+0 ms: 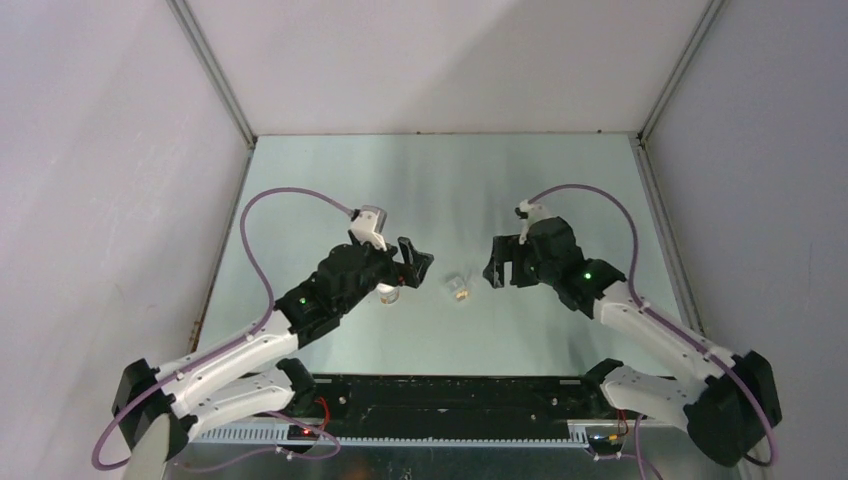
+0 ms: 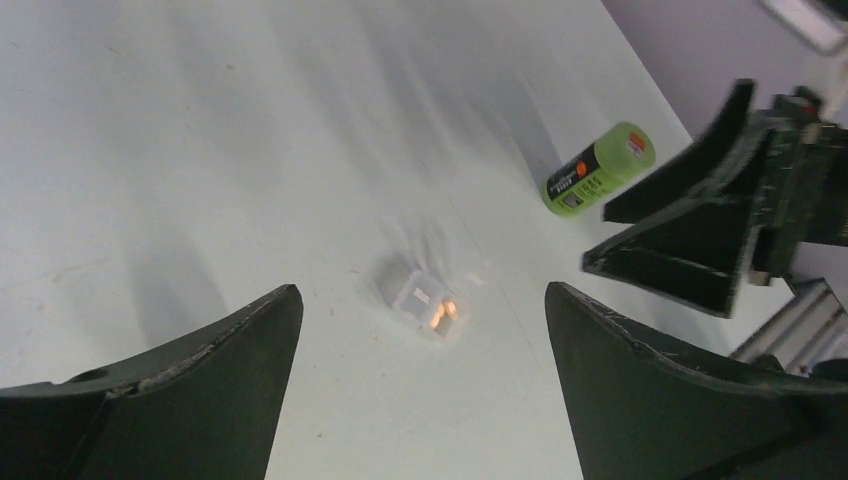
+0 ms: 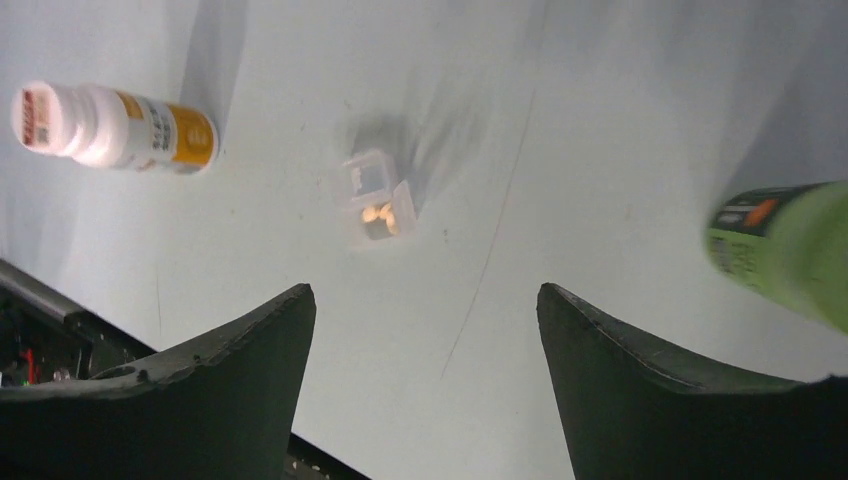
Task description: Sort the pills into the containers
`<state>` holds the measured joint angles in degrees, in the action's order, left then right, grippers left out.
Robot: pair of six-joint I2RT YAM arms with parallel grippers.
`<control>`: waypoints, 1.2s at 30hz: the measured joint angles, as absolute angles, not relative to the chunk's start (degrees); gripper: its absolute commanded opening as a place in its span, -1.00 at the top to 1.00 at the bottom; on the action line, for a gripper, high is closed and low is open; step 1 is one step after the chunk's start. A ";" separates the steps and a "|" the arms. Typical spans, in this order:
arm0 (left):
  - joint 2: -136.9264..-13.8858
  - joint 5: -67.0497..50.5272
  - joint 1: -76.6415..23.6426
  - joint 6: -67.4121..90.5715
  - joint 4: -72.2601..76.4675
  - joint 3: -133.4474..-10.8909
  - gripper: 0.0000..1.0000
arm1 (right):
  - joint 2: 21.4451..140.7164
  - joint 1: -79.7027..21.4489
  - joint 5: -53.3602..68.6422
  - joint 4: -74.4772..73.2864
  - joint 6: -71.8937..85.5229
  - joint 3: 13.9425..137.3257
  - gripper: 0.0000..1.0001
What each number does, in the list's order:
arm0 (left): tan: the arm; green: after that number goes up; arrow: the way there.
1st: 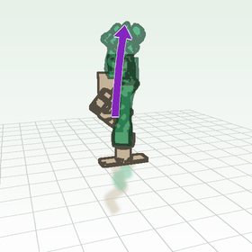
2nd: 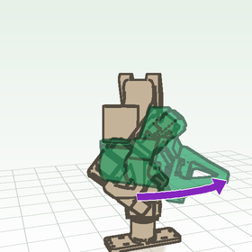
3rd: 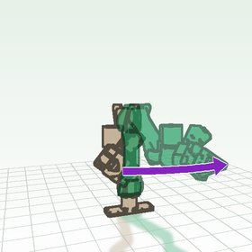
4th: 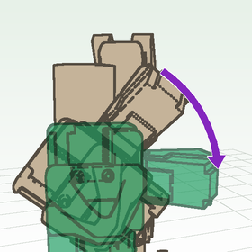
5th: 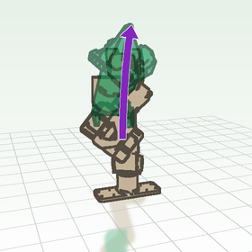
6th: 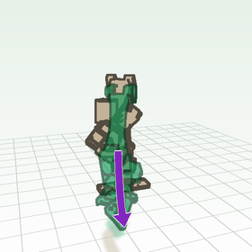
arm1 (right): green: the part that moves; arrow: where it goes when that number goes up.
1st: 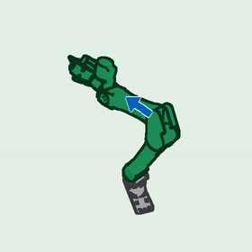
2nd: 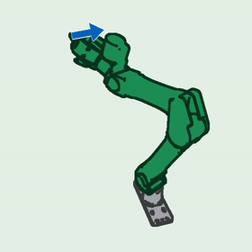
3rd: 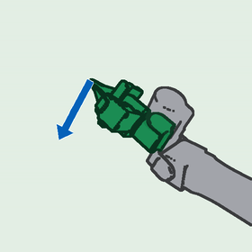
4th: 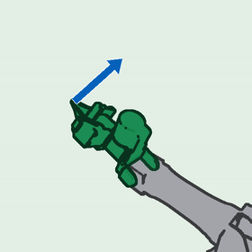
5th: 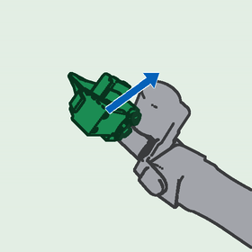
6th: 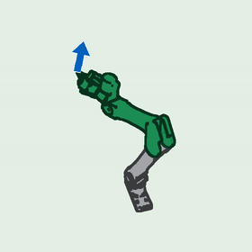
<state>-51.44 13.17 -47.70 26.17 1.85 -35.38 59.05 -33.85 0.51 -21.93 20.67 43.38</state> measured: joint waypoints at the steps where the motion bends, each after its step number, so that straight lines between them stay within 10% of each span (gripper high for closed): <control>1: -51.88 12.36 -47.70 27.22 1.91 -35.33 -0.84 | 60.69 -34.09 1.69 -21.45 20.67 43.27 -0.65; 11: -54.28 7.75 -47.70 34.83 6.55 -30.35 -0.69 | 74.43 -33.65 11.75 -14.41 19.18 42.87 -0.09; 21: -54.26 7.09 -47.70 38.02 9.91 -27.86 -0.69 | 83.31 -31.35 18.94 -6.96 17.91 42.81 -0.07; 36: -54.54 6.00 -47.70 40.45 12.29 -26.89 -0.68 | 89.47 -30.15 23.86 0.78 17.50 42.76 0.51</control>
